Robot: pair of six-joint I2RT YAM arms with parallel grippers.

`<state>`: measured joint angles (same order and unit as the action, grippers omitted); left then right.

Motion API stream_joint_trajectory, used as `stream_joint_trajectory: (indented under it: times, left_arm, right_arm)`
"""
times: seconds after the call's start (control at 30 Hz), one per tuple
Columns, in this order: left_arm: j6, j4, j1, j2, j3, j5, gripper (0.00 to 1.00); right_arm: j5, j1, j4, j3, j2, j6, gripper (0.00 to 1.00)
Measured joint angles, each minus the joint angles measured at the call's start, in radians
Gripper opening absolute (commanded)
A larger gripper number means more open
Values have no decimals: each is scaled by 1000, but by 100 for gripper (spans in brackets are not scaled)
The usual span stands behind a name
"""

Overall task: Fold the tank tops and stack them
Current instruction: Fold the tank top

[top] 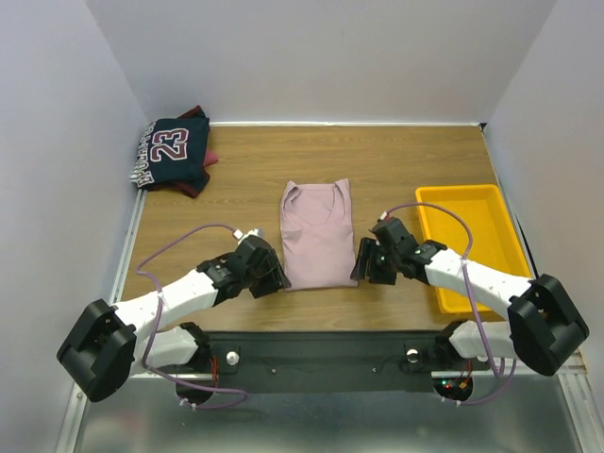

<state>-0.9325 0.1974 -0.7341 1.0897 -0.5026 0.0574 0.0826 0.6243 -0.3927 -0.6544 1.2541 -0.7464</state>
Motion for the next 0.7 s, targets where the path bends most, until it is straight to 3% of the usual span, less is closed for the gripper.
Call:
stream_joint_trajectory:
  times: [0.7]
  left_arm:
    - [-79,-112,-13,112,39,23,50]
  right_arm:
    - [6,39,86,69,56,-154,49]
